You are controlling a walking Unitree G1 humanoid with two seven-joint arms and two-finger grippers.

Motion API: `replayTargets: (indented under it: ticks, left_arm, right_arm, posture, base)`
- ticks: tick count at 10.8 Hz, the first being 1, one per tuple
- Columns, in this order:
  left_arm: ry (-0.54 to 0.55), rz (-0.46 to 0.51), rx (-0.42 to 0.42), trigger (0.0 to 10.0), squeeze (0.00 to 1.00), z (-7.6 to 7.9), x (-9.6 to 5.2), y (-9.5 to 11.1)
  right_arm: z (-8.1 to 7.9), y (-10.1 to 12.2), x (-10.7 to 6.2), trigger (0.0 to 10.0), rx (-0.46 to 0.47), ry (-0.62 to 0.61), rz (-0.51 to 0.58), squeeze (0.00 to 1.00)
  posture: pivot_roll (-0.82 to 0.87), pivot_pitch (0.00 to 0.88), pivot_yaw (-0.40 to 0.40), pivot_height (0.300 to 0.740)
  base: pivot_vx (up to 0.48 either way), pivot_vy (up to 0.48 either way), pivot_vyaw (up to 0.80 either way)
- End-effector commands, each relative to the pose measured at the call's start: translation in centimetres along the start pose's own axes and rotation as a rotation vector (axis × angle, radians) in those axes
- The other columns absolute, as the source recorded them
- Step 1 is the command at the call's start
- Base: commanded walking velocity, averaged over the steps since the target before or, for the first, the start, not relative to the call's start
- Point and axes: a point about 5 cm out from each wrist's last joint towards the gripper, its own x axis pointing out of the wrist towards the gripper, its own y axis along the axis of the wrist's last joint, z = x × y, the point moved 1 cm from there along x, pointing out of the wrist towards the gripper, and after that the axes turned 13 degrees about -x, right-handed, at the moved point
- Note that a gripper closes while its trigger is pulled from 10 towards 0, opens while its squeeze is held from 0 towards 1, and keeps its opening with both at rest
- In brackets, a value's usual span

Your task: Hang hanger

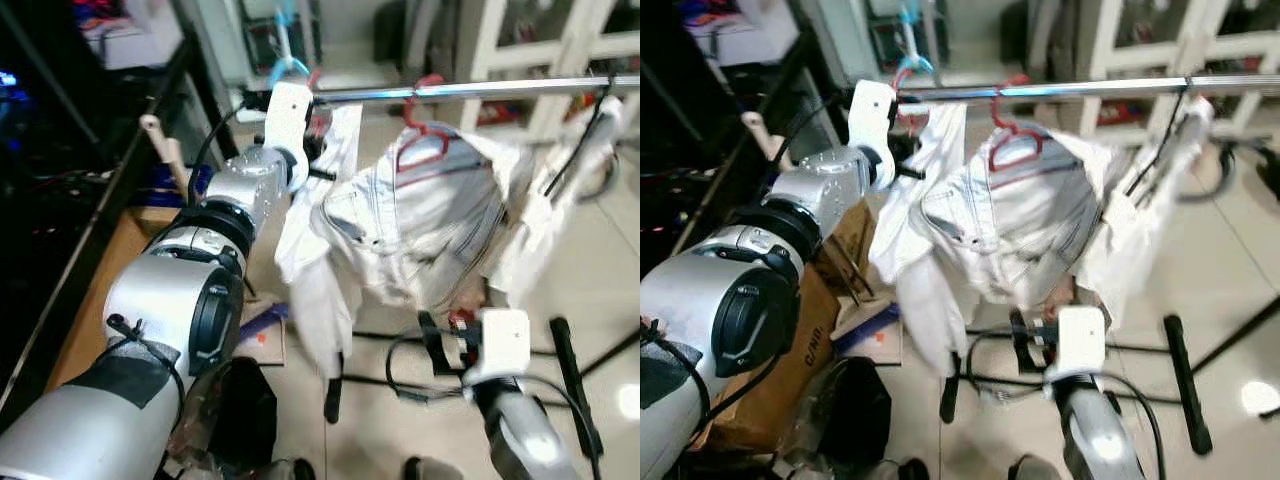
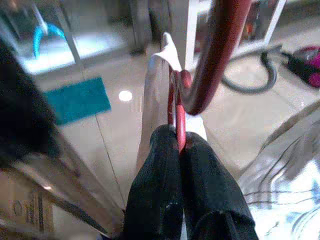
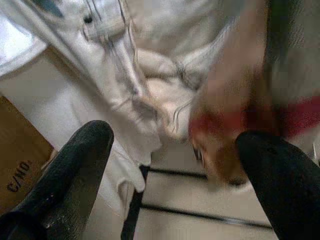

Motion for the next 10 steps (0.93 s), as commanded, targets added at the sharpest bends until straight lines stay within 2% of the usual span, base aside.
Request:
replayTargets:
  ticks: [1,4,6,10]
  left_arm:
    - [0.057,-0.042,-0.042,10.0,0.00,-1.1,-0.2,-0.9]
    - [0.105,-0.110,-0.174,10.0,0.00,-2.0,-0.4,-3.4]
    - [0.061,-0.175,-0.200,10.0,0.00,-1.5,-0.3,-5.0]
    - [-0.026,-0.220,-0.278,10.0,0.00,-0.3,-0.2,-6.0]
  right_arm:
    - [-0.5,0.6,-0.2,10.0,0.001,0.011,0.010,0.00]
    - [-0.5,0.5,-0.7,10.0,0.006,0.014,-0.011,0.00]
    - [-0.6,0.4,-0.5,10.0,0.008,0.024,-0.018,0.00]
    - [-0.8,0.8,0.6,10.0,0.006,0.041,-0.013,0.00]
  posture:
    - [-0.27,0.145,0.188,0.740]
    - [-0.27,0.153,0.182,0.740]
    - [-0.26,0.144,0.175,0.740]
    - [-0.22,0.114,0.168,0.740]
  base:
    - [0.000,0.000,0.00]
    - [0.000,0.000,0.00]
    - [0.000,0.000,0.00]
    - [0.000,0.000,0.00]
